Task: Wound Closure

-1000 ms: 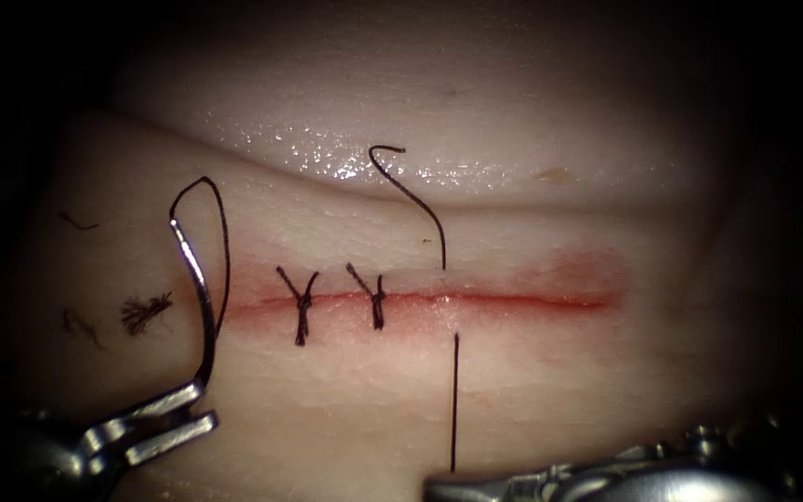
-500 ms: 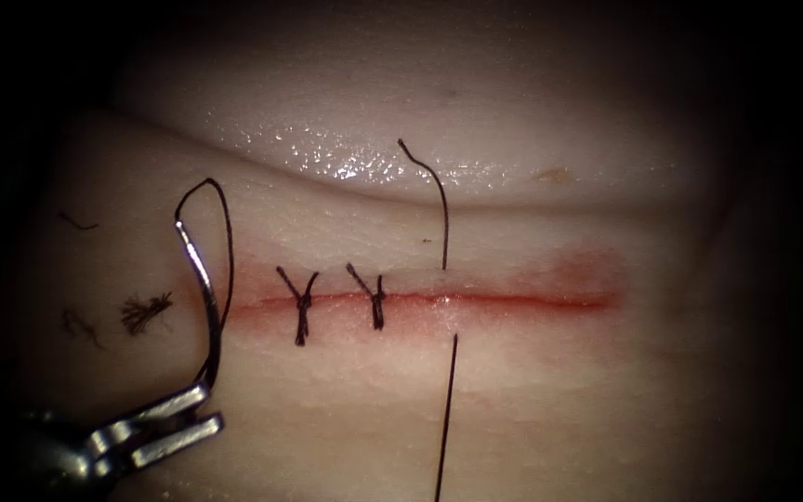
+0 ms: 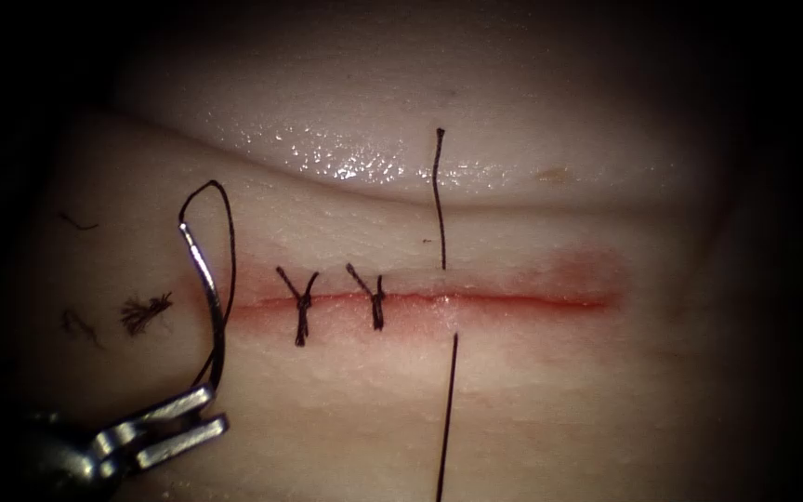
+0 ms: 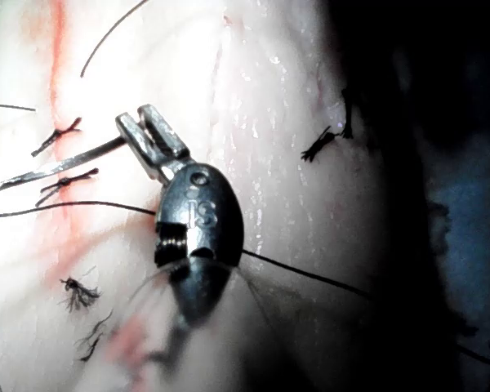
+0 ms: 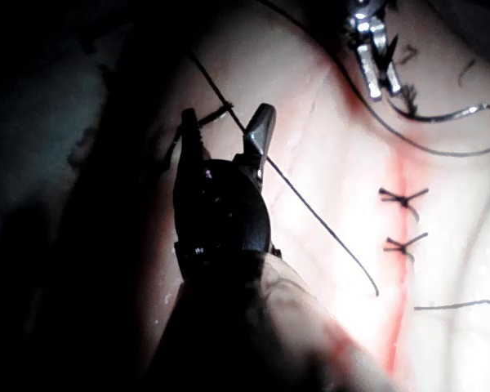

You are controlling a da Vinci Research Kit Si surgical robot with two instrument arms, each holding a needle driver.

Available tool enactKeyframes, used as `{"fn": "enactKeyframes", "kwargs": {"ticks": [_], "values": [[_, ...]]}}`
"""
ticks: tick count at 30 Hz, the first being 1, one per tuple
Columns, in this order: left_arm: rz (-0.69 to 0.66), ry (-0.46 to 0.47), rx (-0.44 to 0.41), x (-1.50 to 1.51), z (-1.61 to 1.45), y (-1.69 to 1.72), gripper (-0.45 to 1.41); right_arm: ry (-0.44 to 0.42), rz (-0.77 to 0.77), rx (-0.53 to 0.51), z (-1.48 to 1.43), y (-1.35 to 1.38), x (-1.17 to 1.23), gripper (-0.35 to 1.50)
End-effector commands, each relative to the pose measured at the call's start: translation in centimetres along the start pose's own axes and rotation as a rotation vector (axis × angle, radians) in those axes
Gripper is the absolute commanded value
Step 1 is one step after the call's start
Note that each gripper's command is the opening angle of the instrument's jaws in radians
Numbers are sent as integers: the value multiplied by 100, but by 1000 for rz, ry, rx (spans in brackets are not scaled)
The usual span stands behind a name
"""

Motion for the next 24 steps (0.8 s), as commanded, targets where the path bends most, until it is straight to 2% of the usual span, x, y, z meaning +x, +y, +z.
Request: {"fn": "enactKeyframes", "kwargs": {"ticks": [1,6,13,22,24], "values": [[-2,0,-2,-6,4,9,-45,-7,15,-41,4,13,-17,140],[-4,-1,-4,-9,3,12,-45,-45,58,-73,-4,49,-58,142],[-7,1,-5,-10,1,13,-45,-101,78,-106,-6,89,-129,145],[-12,2,-9,-12,-3,13,-45,-179,83,-79,-26,122,-187,145],[-12,2,-8,-12,-2,13,-45,-187,88,-82,-29,132,-198,138]]}}
